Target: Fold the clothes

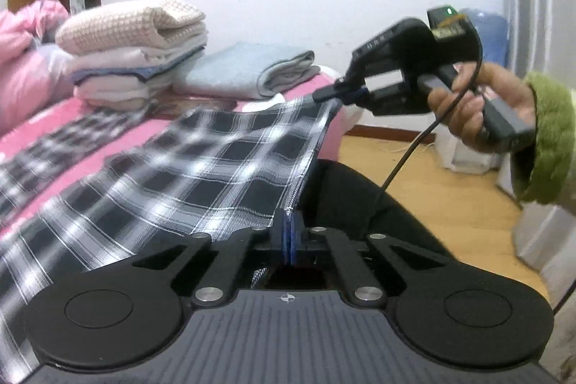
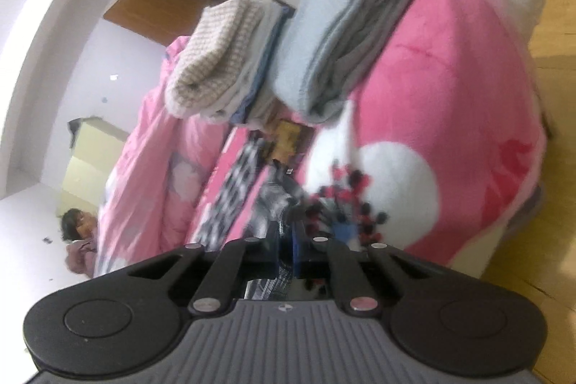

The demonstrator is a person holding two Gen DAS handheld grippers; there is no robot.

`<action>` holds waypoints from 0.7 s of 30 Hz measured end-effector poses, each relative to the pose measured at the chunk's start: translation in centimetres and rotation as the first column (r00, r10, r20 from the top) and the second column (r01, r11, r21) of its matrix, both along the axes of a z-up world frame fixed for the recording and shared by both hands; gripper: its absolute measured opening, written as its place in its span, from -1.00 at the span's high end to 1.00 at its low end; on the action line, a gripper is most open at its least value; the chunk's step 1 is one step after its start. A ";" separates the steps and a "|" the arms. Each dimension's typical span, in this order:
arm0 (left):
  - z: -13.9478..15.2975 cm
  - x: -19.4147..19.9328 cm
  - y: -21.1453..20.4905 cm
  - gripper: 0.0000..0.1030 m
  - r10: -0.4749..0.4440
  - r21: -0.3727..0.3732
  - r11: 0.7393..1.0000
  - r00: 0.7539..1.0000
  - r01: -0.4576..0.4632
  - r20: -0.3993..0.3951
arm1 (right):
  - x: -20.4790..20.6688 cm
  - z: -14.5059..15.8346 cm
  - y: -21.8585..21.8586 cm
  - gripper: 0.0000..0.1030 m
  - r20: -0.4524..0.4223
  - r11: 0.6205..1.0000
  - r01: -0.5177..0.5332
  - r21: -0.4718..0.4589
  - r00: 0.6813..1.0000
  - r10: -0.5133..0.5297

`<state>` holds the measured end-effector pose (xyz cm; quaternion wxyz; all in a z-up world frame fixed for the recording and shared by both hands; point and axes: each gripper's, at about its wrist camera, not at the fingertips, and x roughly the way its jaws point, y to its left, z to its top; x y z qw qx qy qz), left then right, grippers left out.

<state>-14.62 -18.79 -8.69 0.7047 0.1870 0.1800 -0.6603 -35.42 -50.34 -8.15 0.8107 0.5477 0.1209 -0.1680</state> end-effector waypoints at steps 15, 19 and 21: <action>-1.8 0.0 0.6 1.00 -0.036 0.028 0.999 0.998 0.037 -0.054 | -3.2 -3.5 1.5 0.87 -0.069 0.995 0.079 0.057 0.995 -0.075; -2.1 0.5 0.6 0.95 -0.037 0.040 0.998 0.994 0.041 -0.098 | -3.9 -4.1 1.5 0.80 -0.115 0.991 0.113 0.068 0.988 -0.104; -2.0 0.5 0.9 0.85 -0.041 0.040 0.998 0.992 0.046 -0.123 | -4.7 -4.4 1.1 0.69 -0.147 0.984 0.158 0.079 0.978 -0.146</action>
